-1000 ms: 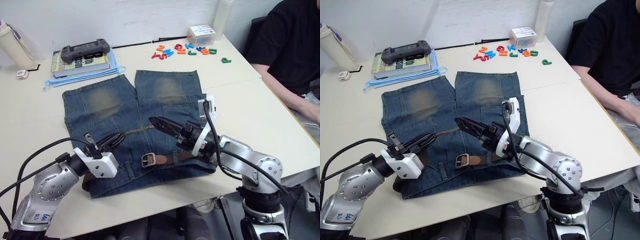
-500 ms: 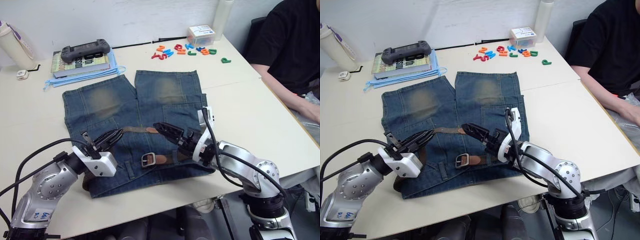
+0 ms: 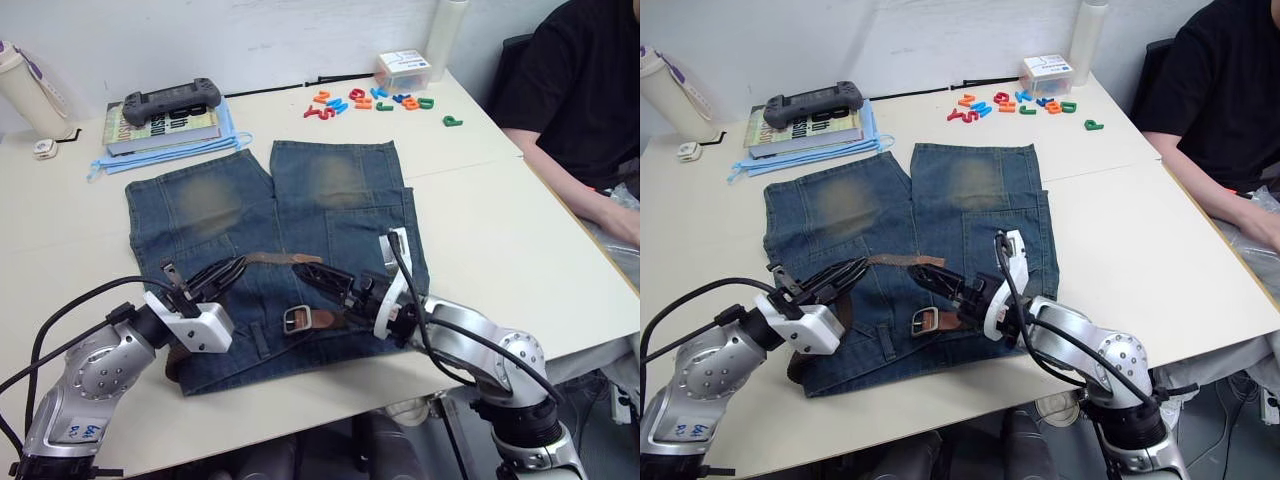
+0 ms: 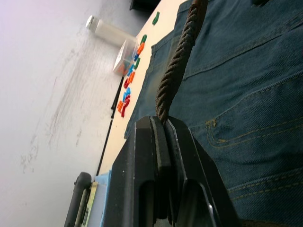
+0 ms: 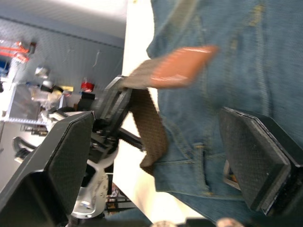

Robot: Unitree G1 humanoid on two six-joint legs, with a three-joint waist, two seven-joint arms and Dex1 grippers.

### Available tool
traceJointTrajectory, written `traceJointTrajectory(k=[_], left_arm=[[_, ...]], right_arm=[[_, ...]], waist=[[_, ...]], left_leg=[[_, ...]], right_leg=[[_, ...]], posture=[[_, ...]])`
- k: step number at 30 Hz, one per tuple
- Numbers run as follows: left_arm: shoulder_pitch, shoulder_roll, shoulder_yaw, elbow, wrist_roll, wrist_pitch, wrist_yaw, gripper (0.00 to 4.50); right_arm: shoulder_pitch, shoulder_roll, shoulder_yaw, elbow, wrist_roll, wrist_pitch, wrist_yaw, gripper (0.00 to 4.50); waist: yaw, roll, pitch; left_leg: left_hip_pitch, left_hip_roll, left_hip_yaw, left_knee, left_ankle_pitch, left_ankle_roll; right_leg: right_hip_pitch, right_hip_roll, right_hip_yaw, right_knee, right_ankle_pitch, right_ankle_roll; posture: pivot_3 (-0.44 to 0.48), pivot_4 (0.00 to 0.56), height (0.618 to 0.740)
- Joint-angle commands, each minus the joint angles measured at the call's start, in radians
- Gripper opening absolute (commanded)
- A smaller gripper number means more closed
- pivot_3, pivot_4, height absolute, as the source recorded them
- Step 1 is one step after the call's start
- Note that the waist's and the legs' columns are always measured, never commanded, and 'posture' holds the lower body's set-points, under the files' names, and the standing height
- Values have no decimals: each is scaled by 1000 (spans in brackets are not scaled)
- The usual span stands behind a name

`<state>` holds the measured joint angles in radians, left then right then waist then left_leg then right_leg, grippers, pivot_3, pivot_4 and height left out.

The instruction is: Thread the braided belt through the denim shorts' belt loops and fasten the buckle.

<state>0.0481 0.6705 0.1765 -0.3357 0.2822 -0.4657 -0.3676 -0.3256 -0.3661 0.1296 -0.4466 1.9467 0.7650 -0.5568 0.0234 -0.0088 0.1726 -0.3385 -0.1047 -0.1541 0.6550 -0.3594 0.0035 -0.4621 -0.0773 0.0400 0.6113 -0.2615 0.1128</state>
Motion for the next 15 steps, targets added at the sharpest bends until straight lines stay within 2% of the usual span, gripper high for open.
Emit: traceJointTrajectory(k=[1,5,11,15], left_arm=[[-34,4,-22,18,-38,-29,-13,51],[-118,-30,-96,65,-10,-15,-17,51],[-268,-123,-216,140,62,67,-9,51],[-294,-152,-243,164,80,91,0,51]], right_arm=[[-9,-29,-50,-31,26,-32,3,4500],[-18,-25,-57,-54,25,-61,-20,4500],[-33,-60,-106,0,23,-68,-8,4500],[-43,-88,-114,28,16,-60,0,4500]], waist=[[1,0,0],[1,0,0],[1,0,0],[-2,0,0]], left_leg=[[0,0,0,1,0,0],[0,0,0,1,0,0],[-2,-1,0,5,0,1],[-2,-2,0,7,-1,2]], right_leg=[[0,0,0,0,0,0],[1,0,0,0,0,0],[1,0,0,1,1,2],[1,0,0,1,1,2]], posture=[[0,150,730],[0,150,730],[0,150,730],[0,150,730]])
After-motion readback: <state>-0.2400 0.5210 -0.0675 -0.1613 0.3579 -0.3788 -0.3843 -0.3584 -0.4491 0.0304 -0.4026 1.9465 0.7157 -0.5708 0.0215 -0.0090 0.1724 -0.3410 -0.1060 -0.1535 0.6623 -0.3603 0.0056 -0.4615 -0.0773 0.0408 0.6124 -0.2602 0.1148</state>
